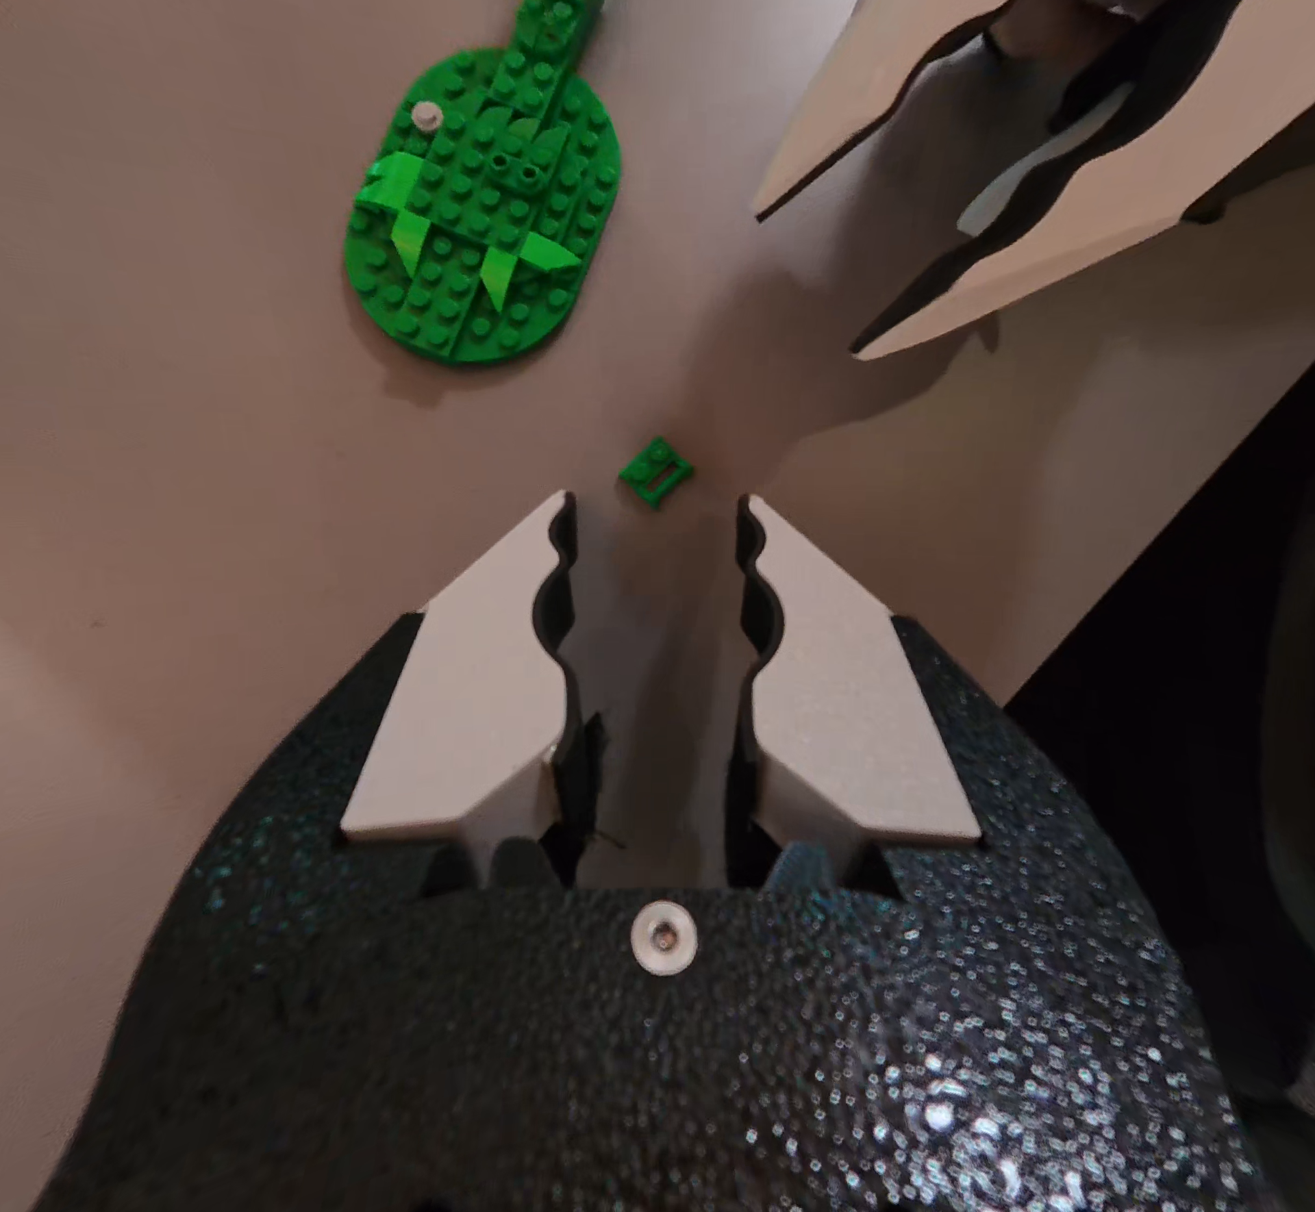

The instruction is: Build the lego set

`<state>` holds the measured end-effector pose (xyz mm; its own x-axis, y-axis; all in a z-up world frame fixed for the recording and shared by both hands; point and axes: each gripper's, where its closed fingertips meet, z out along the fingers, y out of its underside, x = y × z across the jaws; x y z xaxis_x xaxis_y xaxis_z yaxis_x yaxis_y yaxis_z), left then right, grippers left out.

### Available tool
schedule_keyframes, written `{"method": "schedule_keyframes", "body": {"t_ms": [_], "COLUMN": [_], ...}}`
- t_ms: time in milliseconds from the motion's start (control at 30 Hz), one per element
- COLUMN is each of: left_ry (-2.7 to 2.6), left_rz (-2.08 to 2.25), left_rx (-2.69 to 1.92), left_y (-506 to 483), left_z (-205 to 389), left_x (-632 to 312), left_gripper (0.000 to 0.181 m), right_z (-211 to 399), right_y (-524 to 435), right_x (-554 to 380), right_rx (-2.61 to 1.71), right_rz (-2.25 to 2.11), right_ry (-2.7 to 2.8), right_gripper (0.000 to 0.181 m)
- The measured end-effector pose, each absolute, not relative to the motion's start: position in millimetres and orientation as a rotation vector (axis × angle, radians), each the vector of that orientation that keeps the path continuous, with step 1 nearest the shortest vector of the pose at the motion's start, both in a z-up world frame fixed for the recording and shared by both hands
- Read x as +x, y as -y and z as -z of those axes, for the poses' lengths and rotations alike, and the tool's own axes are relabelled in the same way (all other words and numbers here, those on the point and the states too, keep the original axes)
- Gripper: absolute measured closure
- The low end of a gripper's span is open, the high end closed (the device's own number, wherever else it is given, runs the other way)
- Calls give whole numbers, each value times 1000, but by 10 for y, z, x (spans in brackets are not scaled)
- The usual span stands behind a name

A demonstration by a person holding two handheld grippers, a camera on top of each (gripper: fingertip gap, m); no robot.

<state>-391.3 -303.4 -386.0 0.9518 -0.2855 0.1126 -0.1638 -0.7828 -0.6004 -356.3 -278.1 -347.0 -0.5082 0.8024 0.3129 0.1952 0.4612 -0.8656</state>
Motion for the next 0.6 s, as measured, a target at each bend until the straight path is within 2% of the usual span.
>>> {"method": "schedule_keyframes", "body": {"t_ms": [600], "left_ry": [-334], "left_rz": [534], "left_rx": [-2500], "left_y": [3154], "left_z": [3793], "left_x": [-3525], "left_gripper": [133], "right_z": [3585], "right_y": [2779], "right_x": [-3503], "right_rx": [-888], "right_rz": [-933], "right_ry": [1999], "right_gripper": [151]}}
